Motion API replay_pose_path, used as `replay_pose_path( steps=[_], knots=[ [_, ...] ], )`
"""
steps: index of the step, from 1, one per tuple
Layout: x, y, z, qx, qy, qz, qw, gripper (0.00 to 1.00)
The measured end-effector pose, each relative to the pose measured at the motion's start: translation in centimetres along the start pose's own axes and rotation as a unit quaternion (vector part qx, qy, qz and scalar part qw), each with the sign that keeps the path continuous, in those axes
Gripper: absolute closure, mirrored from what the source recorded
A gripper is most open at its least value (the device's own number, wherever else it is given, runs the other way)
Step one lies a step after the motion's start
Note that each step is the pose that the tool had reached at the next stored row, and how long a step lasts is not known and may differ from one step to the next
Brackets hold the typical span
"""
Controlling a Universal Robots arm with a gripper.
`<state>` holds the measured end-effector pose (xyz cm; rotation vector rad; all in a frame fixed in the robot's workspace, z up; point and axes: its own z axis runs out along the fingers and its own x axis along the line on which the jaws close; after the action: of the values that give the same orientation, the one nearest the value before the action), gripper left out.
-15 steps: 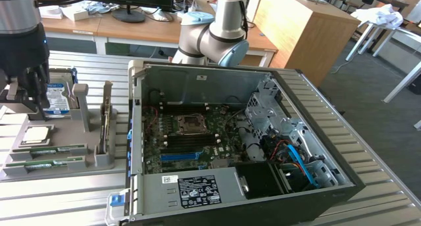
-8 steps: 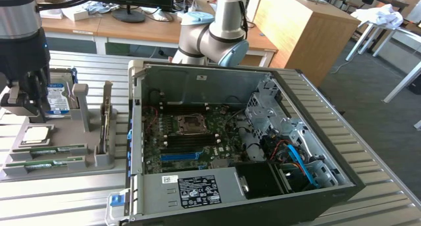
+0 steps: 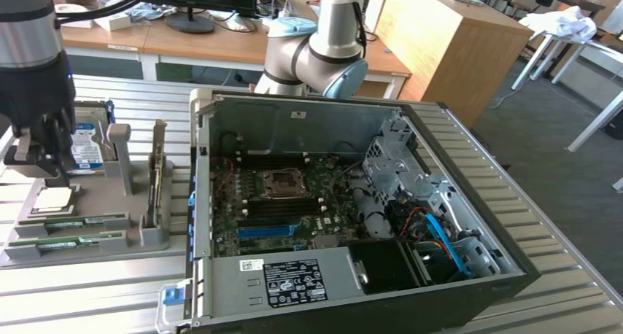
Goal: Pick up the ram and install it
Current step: 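Pick up the ram and move it above insertion slot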
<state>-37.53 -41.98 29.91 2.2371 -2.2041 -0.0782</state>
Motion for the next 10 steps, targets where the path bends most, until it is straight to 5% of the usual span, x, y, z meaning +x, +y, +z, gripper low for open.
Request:
replay_pose_path(
  steps=[10],
  knots=[
    [0.0,0.05,1.29,0.0002,0.0,0.0,1.0,0.63]
  ],
)
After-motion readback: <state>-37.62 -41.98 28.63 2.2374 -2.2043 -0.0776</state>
